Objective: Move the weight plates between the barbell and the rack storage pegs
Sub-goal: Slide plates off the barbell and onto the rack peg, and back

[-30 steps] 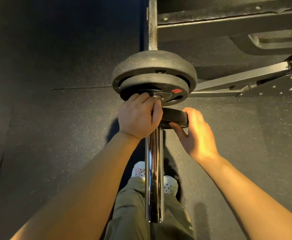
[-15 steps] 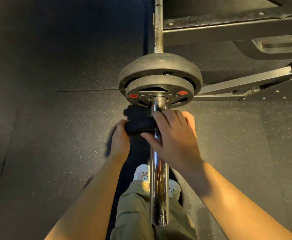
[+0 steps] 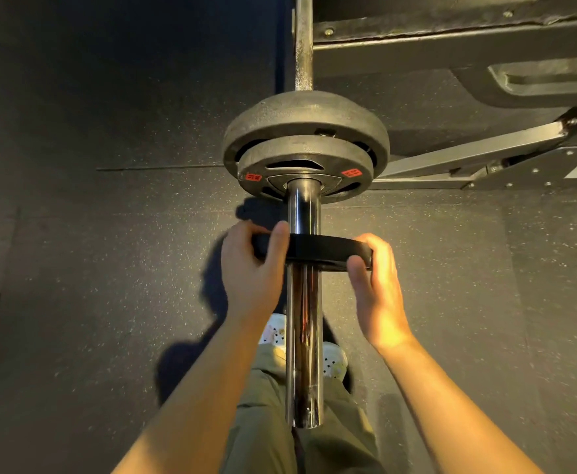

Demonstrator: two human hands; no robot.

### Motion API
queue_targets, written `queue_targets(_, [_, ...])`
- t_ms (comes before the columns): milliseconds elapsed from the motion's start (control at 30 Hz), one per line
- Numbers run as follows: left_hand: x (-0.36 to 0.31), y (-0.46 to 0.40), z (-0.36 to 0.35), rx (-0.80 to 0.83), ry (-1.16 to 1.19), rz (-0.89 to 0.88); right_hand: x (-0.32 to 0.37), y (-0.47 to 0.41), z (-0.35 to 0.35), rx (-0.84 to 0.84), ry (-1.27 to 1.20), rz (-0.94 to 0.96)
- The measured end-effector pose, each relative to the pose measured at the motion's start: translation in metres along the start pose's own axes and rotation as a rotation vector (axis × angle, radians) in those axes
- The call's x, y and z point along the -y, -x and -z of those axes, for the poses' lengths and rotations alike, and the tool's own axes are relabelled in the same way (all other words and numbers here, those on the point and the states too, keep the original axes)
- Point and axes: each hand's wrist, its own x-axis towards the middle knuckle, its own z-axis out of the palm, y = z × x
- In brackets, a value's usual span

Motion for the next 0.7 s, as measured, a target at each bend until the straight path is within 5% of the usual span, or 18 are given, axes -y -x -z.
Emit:
queue_targets(100, [-0.009, 0.008, -0.012, -0.07, -0.156, -0.086, -0.012, 0.0, 0.013, 0.092, -0.048, -0.168])
queue_targets(400, [-0.005, 0.005, -0.004, -0.023, -0.014, -0.037, -0.003, 0.001, 0.014, 0.102, 0.059, -0.129])
queue_targets(500, [0.002, 0.003, 0.006, 0.056, 0.163, 0.11, 0.01, 0.004, 0.013, 0.062, 0.14, -0.082])
queue_targets(700, [0.03, 0.013, 0.03, 0.198, 0.637, 0.679, 0.046, 0.003, -0.022, -0.13, 0.367, 0.229])
